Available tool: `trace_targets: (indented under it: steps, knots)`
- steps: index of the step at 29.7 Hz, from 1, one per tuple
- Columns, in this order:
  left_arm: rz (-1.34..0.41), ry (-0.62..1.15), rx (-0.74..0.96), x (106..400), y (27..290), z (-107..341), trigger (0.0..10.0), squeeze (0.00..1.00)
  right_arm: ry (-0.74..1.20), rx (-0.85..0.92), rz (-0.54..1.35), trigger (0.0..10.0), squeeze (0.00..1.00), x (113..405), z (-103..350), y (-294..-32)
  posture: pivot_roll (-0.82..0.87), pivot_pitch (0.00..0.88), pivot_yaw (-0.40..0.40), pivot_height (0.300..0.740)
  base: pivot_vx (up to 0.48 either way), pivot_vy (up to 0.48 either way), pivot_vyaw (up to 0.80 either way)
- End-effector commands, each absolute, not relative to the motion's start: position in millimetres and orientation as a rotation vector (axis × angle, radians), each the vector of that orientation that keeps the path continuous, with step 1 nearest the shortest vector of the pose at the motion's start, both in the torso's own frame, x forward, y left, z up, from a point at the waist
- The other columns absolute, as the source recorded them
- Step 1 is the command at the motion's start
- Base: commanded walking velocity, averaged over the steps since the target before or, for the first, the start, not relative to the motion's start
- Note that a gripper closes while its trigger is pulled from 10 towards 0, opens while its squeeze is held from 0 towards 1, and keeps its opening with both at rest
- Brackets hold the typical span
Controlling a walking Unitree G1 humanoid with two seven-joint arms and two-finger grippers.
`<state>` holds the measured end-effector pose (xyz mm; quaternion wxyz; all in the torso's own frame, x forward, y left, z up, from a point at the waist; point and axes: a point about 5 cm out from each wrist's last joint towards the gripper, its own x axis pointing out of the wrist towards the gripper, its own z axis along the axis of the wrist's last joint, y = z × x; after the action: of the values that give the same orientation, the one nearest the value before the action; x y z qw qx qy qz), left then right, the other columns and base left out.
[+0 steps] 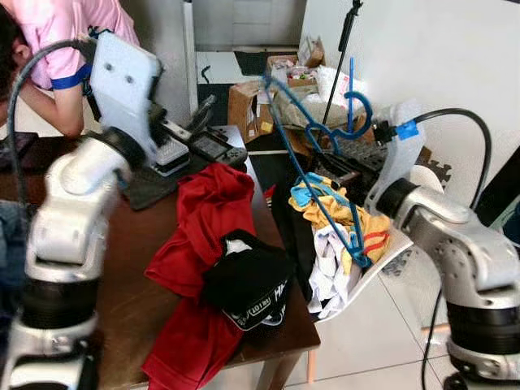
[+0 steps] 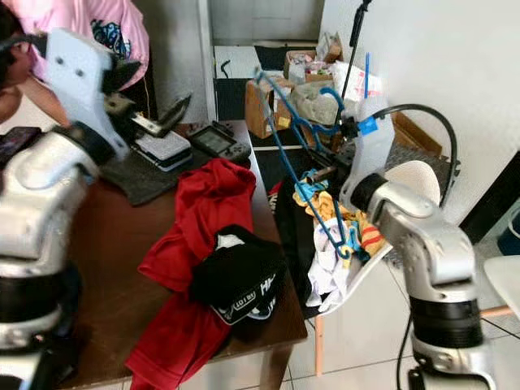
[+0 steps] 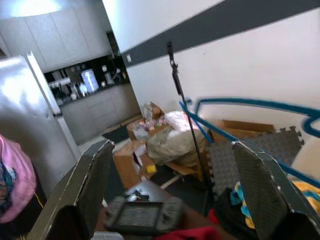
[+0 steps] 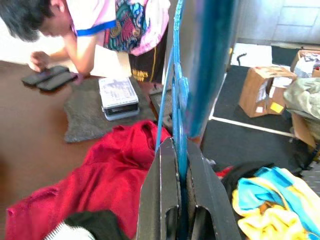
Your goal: Hang hanger
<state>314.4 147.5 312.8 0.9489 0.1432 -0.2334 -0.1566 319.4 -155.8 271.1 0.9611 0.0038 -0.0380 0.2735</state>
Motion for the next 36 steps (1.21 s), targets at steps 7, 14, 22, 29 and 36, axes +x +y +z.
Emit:
trace_targets:
  steps: [7,14,22,29,36]
  knots:
    - [-0.246,-0.452,0.295,315,146,303,10.0,0.0,-0.11,0.072,0.545,10.0,0.0,319,269,-143,0.08,0.047,-0.03,0.74,-0.378,0.0,0.0]
    - [-0.195,-0.406,0.303,315,153,290,10.0,0.0,-0.084,0.097,0.427,10.0,0.0,317,249,-153,0.07,0.057,-0.033,0.74,-0.385,0.0,0.0]
    - [-0.134,-0.303,0.282,303,163,257,10.0,0.0,-0.089,0.167,0.302,10.0,0.0,304,224,-166,0.07,0.065,-0.044,0.74,-0.391,0.0,0.0]
    - [-0.084,-0.208,0.259,285,170,225,10.0,0.0,-0.092,0.238,0.287,10.0,0.0,281,206,-159,0.06,0.075,-0.051,0.74,-0.391,0.0,0.0]
    - [-0.05,-0.256,0.266,286,174,234,10.0,0.0,-0.12,0.232,0.292,10.0,0.0,282,209,-158,0.07,0.075,-0.053,0.74,-0.315,0.0,0.11]
